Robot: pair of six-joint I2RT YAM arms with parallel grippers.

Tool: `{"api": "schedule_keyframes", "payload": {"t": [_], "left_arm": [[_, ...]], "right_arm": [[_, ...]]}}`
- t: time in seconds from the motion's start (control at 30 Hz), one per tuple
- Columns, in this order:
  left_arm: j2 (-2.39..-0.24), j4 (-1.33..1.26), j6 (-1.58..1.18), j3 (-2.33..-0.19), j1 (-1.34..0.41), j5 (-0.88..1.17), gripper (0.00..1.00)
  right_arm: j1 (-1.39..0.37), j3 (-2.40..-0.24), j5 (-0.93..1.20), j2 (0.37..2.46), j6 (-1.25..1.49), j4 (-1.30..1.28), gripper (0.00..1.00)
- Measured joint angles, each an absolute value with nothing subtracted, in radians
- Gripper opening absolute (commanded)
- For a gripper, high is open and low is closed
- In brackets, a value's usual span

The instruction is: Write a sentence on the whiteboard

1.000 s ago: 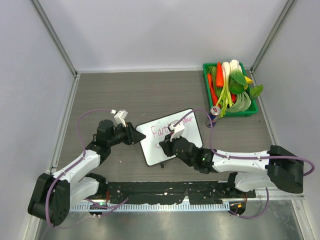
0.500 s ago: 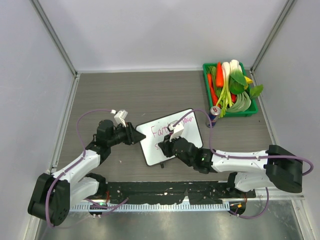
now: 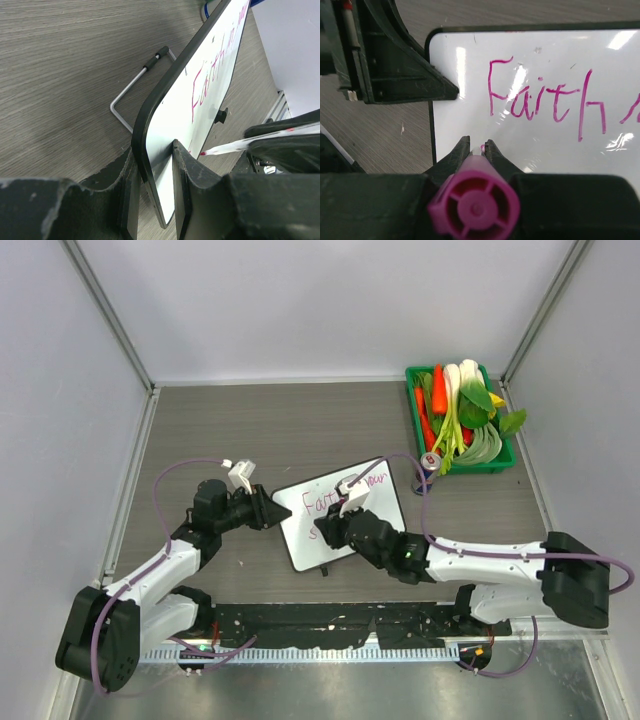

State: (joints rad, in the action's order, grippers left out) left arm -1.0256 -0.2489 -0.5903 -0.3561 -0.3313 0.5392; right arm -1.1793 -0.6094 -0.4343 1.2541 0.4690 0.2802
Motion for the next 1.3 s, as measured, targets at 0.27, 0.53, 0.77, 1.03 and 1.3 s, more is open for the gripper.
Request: {"api": "schedule_keyframes", "payload": {"t": [0.27,0.53,0.77,1.03,1.3], "left_arm": [[-1.026,-0.249,-0.59,-0.356,-0.331,0.54,0.0],[-1.026,-0.249,-0.59,-0.356,-0.331,0.54,0.0],[-1.027,-0.25,-0.59,-0.356,-0.331,0.54,0.0],[-1.028,-0.251,-0.59,-0.356,-0.331,0.541,0.0],[-1.03,-0.252,-0.59,-0.356,-0.331,0.542,0.0]], "right_arm": [[-1.148,-0.617,-0.462,1.164,0.447,0.266,0.01],[-1.104,-0.617,-0.444,1.192,0.447,0.256,0.01],[-1.102,-0.617,-0.406,1.208,0.452,0.257,0.01],[-1.102,-0.611,-0.38,1.216,0.466,0.261,0.02],[-1.102,-0.608,-0.371,1.253,0.475,0.273,0.01]]}}
